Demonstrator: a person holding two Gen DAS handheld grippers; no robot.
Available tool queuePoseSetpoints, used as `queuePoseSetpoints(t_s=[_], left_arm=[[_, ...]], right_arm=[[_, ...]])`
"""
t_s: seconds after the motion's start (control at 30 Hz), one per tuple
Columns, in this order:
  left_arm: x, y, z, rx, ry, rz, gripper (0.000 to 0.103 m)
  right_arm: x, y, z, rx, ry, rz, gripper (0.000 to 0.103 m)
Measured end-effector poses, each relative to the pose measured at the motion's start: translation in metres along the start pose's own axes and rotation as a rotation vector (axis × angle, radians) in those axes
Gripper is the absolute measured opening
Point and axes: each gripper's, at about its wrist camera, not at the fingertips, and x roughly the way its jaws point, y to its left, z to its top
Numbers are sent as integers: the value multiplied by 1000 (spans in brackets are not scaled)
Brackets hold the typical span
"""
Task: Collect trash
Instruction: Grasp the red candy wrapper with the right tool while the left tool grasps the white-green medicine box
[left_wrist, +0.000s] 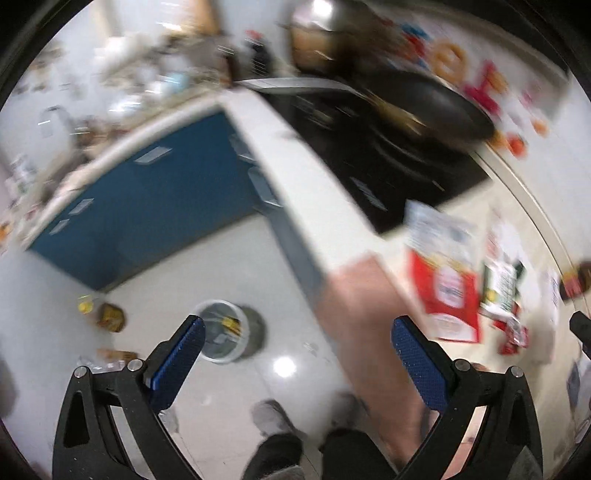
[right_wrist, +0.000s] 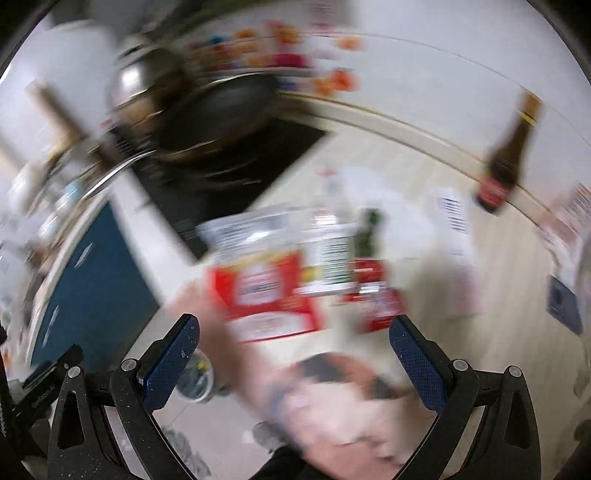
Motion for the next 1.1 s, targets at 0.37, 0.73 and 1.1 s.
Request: queuePoseSetpoints(t_s=[0.37, 0.73, 1.1], left_arm=[[81, -157, 10, 217, 111, 60, 102], [101, -214, 28, 303, 199, 14, 102], [148, -306, 41, 329, 404, -207, 102]], right_arm=[[112, -116, 18, 119, 197, 32, 86], [157, -118, 3, 132, 251, 68, 18], [157, -168, 22, 200, 224, -14, 16]])
